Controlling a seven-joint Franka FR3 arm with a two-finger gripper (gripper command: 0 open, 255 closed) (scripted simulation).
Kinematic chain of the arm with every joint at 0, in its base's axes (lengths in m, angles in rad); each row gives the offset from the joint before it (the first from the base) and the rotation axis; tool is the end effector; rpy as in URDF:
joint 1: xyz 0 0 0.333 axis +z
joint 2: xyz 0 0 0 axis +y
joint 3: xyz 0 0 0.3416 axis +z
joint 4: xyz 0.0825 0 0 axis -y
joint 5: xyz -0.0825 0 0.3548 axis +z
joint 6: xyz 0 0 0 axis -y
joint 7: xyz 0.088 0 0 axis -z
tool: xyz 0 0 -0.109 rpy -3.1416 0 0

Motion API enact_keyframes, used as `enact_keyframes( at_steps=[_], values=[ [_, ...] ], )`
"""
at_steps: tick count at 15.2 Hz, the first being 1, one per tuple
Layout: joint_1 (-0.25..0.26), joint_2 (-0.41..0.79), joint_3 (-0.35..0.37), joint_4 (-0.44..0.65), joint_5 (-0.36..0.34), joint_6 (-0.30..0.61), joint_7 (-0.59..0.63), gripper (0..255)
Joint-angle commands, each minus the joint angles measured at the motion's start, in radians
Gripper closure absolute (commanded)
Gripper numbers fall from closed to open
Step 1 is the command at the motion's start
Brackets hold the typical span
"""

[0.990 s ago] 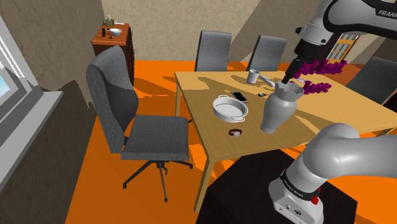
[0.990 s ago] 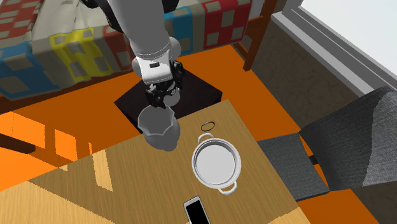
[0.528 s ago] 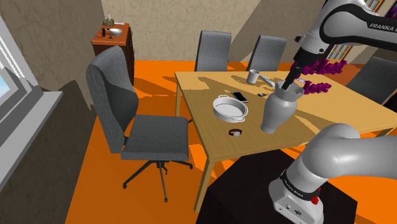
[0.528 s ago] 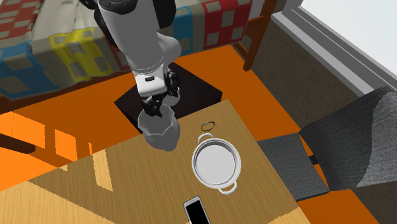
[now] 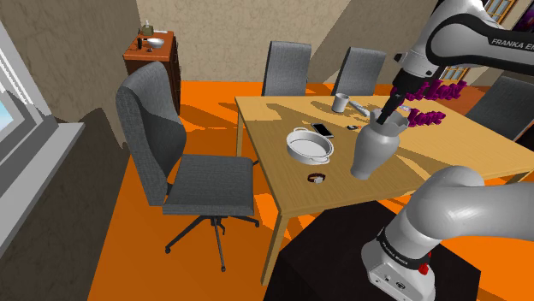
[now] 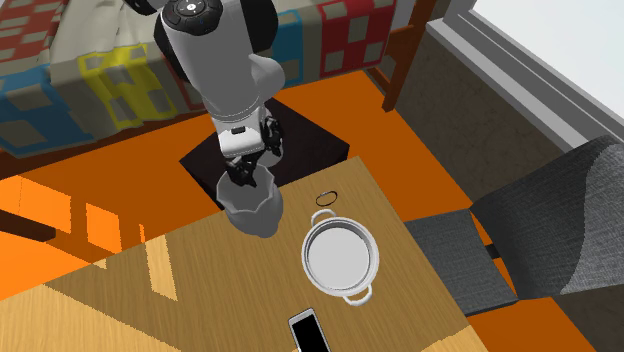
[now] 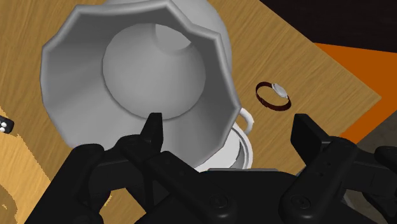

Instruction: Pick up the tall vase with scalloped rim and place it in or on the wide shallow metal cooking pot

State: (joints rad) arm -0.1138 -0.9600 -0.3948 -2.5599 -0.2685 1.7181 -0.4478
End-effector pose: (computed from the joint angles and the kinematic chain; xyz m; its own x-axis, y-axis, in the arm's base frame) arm 0.1867 -0.1711 0.5457 0.9887 0.1137 0.0978 0.1154 -0.9933 -0.0114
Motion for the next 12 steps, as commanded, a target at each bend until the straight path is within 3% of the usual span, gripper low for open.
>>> enact_keyframes(
  at_steps=[1, 2, 12],
  values=[
    [0.0, 0.0, 0.0, 0.0, 0.0, 0.0, 0.0, 0],
    [0.0, 0.0, 0.0, 0.0, 0.0, 0.0, 0.0, 255],
    [0.002, 0.002, 0.004, 0.014, 0.004, -0.012, 0.0, 255]
  ],
)
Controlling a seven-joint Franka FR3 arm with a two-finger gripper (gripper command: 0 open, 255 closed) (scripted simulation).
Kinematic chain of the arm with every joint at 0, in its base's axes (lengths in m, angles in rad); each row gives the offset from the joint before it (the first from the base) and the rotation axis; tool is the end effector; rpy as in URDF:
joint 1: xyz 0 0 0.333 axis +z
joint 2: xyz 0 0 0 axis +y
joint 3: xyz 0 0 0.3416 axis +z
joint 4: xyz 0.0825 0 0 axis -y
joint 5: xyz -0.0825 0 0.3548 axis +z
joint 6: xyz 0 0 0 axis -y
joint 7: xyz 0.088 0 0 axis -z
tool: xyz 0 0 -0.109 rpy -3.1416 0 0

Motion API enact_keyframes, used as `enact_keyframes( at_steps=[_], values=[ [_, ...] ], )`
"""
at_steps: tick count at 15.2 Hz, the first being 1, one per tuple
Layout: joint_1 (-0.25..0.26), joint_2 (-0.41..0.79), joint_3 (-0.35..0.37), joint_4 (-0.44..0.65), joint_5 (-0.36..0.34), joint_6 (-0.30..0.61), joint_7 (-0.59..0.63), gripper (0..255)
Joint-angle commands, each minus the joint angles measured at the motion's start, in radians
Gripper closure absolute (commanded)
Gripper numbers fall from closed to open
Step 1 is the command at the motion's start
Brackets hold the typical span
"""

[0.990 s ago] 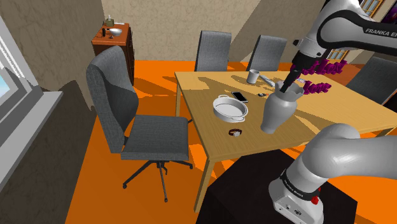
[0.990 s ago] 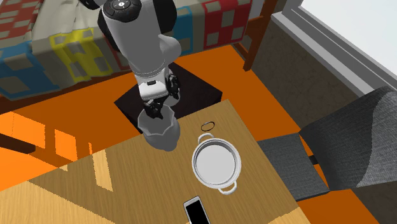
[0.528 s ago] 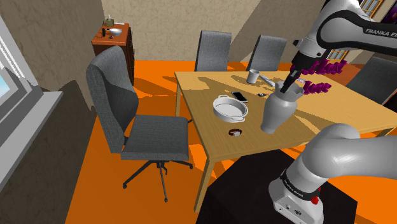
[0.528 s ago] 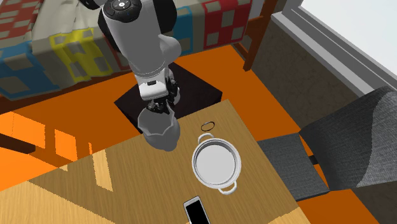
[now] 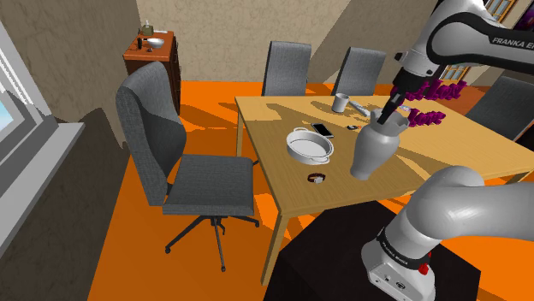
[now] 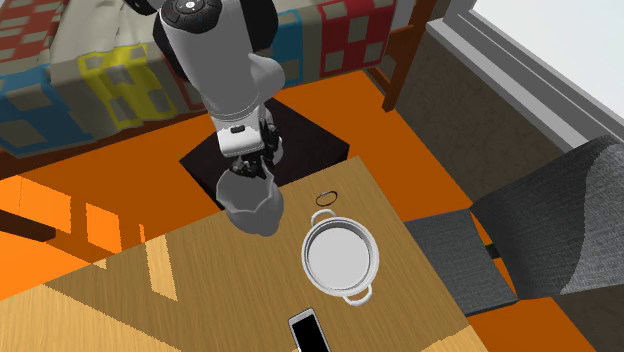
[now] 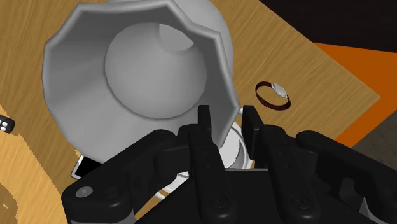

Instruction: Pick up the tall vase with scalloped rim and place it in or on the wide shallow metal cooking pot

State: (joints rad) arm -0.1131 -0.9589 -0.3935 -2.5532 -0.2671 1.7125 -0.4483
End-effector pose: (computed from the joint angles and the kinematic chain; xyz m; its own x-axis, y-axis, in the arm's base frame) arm 0.1866 -0.1713 0.5480 0.9887 0.1138 0.0977 0.1154 -0.9933 -0.0114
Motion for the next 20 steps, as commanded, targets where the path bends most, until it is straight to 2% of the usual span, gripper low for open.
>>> enact_keyframes(
  at_steps=[1, 20],
  values=[
    [0.003, 0.004, 0.006, 0.022, 0.006, -0.018, 0.0, 255],
    [0.037, 0.086, 0.055, 0.32, 0.06, -0.234, -0.005, 255]
  ],
)
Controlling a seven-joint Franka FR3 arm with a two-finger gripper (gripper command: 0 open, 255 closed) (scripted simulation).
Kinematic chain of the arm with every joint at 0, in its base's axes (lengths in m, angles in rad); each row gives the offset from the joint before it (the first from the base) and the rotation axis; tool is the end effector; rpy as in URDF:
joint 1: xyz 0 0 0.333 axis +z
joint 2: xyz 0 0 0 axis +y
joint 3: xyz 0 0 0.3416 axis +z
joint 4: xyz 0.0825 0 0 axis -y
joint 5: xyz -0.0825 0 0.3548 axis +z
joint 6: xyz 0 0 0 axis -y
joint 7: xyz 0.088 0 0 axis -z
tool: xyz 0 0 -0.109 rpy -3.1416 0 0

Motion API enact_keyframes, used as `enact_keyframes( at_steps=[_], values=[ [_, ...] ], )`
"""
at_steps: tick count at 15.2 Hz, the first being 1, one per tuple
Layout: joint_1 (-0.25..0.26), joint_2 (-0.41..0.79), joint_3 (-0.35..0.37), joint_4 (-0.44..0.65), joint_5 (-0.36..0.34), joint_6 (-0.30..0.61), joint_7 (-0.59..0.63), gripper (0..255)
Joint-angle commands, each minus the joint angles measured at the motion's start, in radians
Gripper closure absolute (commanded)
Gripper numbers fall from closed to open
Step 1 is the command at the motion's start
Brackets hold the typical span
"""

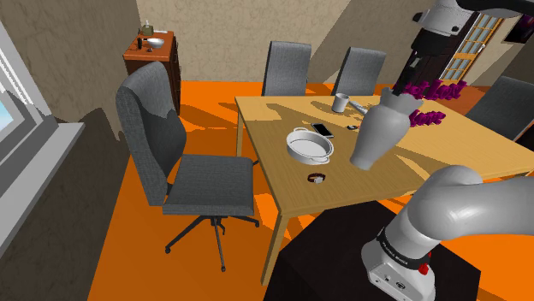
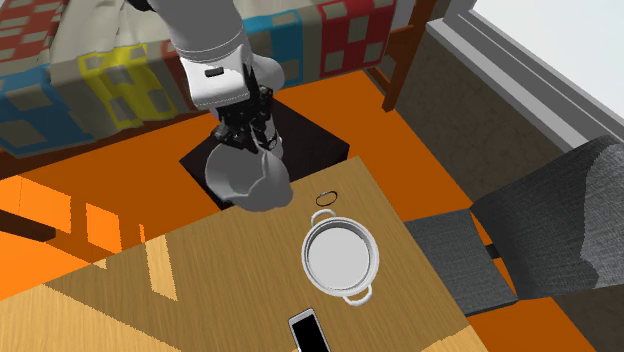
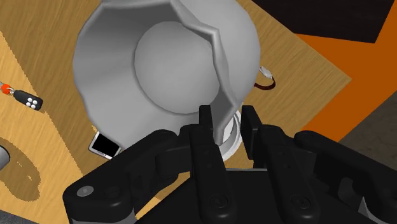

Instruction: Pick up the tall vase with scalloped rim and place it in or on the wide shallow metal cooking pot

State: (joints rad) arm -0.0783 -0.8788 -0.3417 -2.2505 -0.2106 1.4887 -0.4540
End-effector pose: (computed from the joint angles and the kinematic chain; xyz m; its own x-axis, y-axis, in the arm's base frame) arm 0.1879 -0.1722 0.6460 0.9888 0.1136 0.0969 0.1153 -0.9933 -0.0120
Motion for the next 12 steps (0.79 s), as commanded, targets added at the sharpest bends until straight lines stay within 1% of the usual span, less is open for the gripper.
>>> enact_keyframes(
  at_steps=[1, 2, 5, 12],
  values=[
    [0.004, 0.012, 0.005, 0.034, 0.006, -0.021, 0.0, 255],
    [0.005, 0.015, 0.006, 0.042, 0.007, -0.026, 0.0, 255],
    [0.036, 0.114, 0.025, 0.141, 0.041, -0.029, 0.028, 255],
    [0.095, 0.358, 0.05, 0.418, 0.111, -0.07, 0.075, 255]
  ],
)
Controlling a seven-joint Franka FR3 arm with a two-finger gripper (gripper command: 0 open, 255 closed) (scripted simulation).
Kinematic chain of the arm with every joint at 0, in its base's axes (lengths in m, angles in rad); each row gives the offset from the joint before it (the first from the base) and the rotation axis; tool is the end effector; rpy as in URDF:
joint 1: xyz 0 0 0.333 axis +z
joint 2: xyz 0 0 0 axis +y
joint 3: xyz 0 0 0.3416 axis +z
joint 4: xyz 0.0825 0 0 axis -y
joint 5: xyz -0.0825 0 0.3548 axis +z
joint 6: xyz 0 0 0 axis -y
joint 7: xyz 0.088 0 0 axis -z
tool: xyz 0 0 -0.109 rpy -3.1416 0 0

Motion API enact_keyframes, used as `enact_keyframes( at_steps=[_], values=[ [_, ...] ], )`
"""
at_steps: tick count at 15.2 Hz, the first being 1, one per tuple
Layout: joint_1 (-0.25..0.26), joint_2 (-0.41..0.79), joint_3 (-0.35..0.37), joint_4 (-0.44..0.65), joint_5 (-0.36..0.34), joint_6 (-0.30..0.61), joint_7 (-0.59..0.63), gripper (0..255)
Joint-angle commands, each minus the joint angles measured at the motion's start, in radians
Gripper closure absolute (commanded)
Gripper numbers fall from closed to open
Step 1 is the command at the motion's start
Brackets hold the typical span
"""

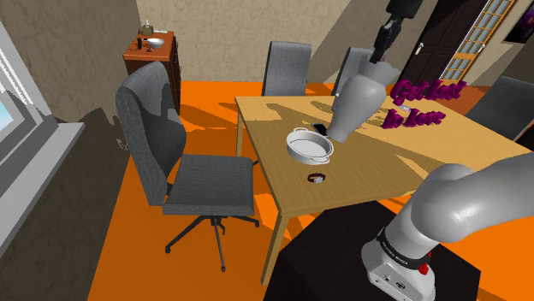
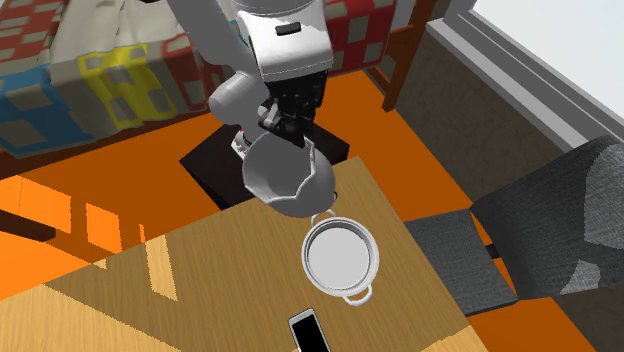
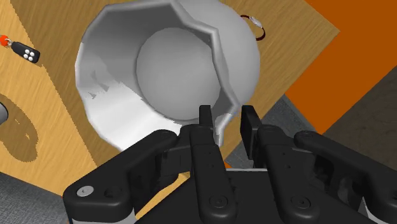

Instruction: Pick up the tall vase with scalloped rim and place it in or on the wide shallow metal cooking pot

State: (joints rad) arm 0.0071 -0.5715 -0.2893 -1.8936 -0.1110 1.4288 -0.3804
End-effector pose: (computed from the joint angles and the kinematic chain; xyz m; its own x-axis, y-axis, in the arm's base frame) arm 0.2884 -0.1463 0.7212 0.9889 0.1136 0.0961 0.1153 -0.9933 -0.0119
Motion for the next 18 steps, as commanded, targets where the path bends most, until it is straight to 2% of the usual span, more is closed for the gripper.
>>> enact_keyframes(
  at_steps=[1, 8, 12, 18],
  values=[
    [0.017, 0.087, -0.001, 0.107, 0.021, -0.02, 0.007, 255],
    [0.053, 0.375, -0.007, 0.496, 0.098, -0.131, 0.028, 255],
    [0.048, 0.598, -0.031, 0.831, 0.171, -0.254, 0.026, 255],
    [0.062, 0.504, -0.011, 0.62, 0.136, -0.131, 0.042, 255]
  ],
)
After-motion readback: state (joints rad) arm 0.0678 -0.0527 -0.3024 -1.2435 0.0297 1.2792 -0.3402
